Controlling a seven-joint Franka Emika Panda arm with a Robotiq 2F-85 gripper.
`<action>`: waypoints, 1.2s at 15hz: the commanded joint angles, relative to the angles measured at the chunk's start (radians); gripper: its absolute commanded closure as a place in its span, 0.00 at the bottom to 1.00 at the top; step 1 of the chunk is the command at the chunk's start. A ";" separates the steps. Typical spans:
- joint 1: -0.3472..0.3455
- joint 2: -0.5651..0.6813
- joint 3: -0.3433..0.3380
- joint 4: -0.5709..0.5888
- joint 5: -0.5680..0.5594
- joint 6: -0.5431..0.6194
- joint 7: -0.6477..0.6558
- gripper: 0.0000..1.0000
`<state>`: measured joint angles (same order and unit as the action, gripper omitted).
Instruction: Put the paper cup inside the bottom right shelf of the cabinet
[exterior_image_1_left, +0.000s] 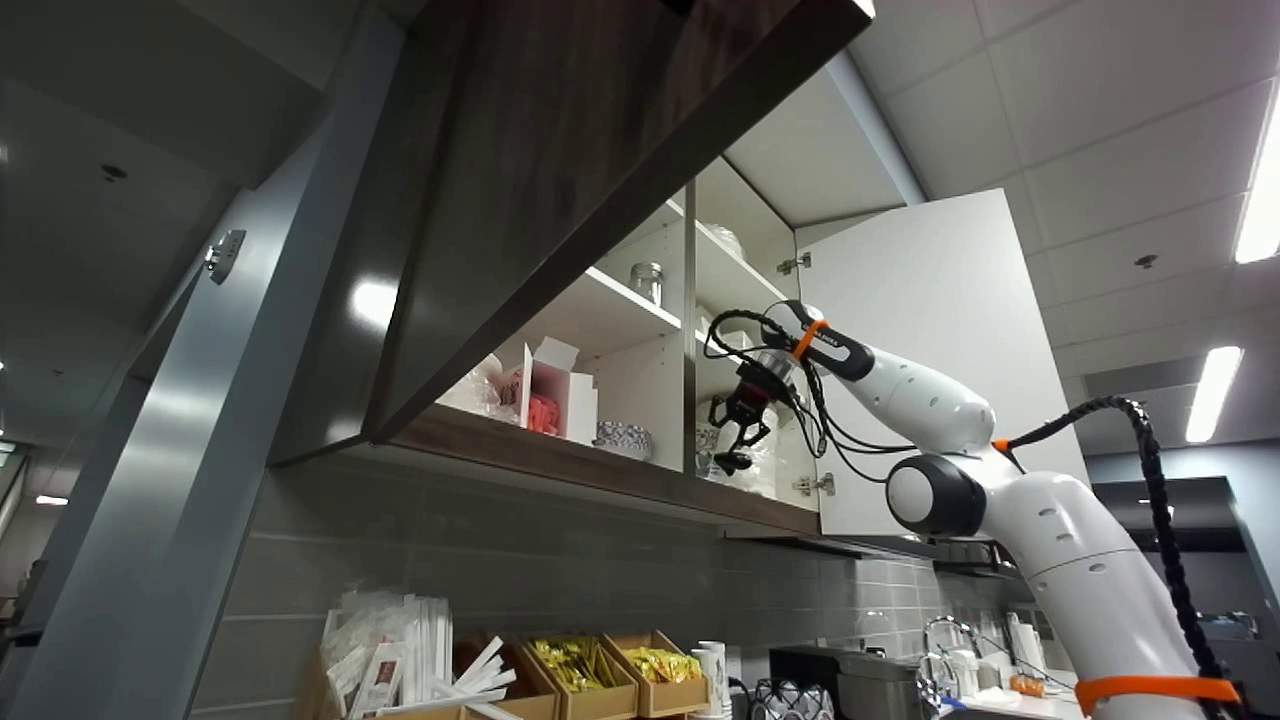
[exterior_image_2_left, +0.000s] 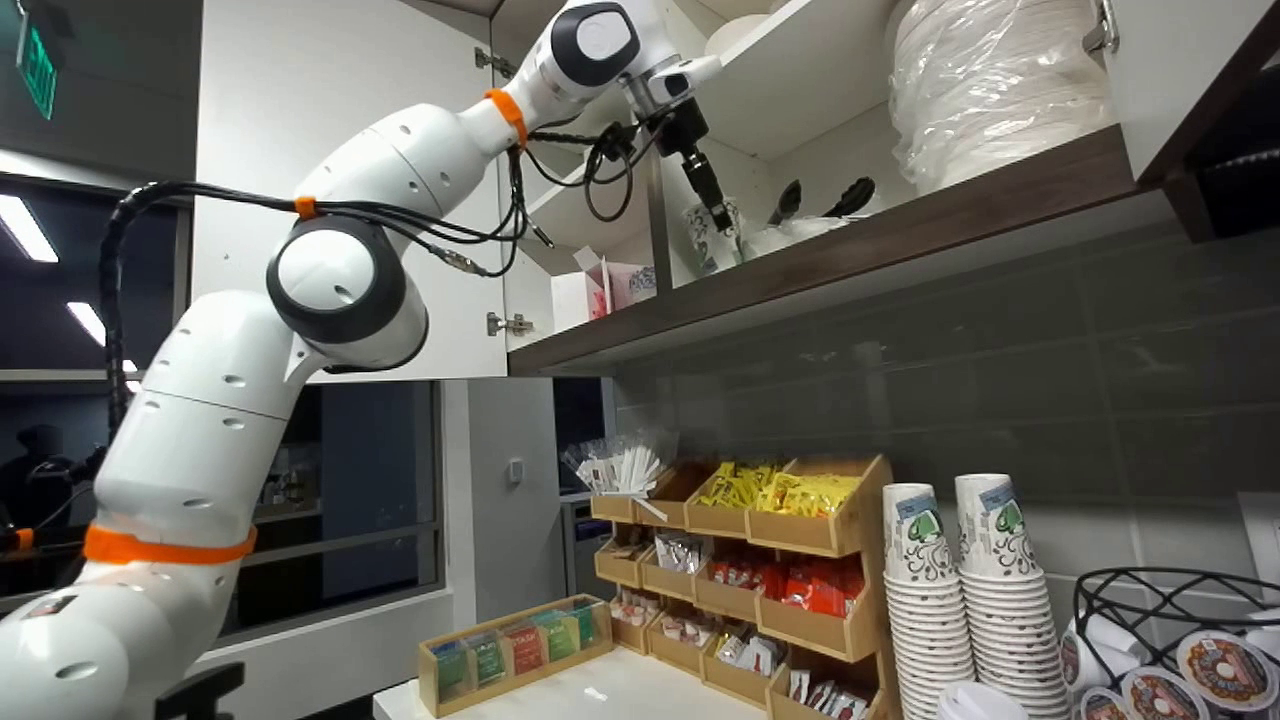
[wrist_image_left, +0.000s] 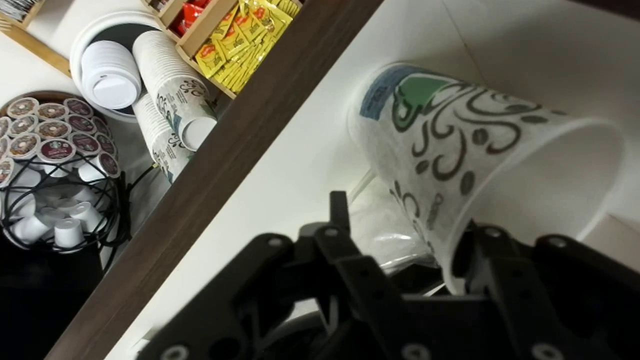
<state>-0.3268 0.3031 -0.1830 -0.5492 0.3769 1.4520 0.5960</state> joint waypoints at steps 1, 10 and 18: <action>-0.027 0.058 0.032 0.113 -0.008 -0.039 0.044 0.20; -0.098 -0.041 0.088 0.062 0.032 -0.023 0.025 0.00; -0.218 -0.104 0.053 0.084 0.054 -0.315 -0.235 0.00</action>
<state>-0.5143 0.2231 -0.1135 -0.4560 0.4169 1.2300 0.4879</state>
